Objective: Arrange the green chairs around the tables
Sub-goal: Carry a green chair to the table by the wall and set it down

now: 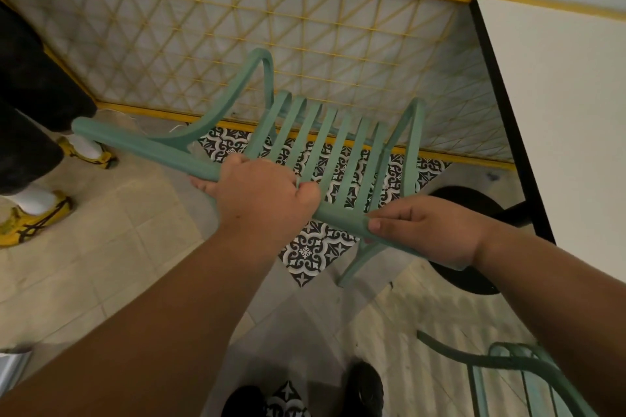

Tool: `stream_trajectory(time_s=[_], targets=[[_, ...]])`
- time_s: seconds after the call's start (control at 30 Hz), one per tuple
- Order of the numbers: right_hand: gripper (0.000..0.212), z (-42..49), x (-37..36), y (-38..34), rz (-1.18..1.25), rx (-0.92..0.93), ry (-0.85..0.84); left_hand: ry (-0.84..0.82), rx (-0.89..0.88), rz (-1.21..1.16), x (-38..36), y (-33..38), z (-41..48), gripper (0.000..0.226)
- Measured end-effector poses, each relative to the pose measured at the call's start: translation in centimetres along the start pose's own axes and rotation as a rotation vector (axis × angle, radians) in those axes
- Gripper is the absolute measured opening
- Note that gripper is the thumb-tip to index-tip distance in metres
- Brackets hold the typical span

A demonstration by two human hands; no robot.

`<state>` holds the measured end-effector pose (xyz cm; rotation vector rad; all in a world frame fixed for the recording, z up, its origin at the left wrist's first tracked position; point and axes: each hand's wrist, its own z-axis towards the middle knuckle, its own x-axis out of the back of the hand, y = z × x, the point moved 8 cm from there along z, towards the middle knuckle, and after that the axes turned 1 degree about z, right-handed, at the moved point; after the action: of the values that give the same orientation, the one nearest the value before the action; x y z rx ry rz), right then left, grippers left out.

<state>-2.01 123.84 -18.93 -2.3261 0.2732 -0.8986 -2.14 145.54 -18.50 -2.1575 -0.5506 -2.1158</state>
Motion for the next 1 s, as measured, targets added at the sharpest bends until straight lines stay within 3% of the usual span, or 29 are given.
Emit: stream_trajectory(time_s=[0.23, 0.4, 0.53, 1.0], targets=[[0.021, 0.4, -2.5, -1.9, 0.008, 0.055, 0.005, 0.063, -0.057, -0.049, 1.0, -2.4, 0.1, 0.046], [0.034, 0.1, -4.9, -4.4, 0.036, 0.131, 0.013, 0.044, -0.23, -0.054, 0.9, -4.5, 0.8, 0.044], [0.02, 0.3, -7.2, -5.6, 0.171, 0.163, 0.046, 0.031, -0.353, -0.036, 1.1, -5.3, 1.7, 0.044], [0.022, 1.7, -10.2, -7.2, 0.262, 0.159, 0.153, 0.006, -0.476, 0.012, 1.7, -6.9, 4.0, 0.043]])
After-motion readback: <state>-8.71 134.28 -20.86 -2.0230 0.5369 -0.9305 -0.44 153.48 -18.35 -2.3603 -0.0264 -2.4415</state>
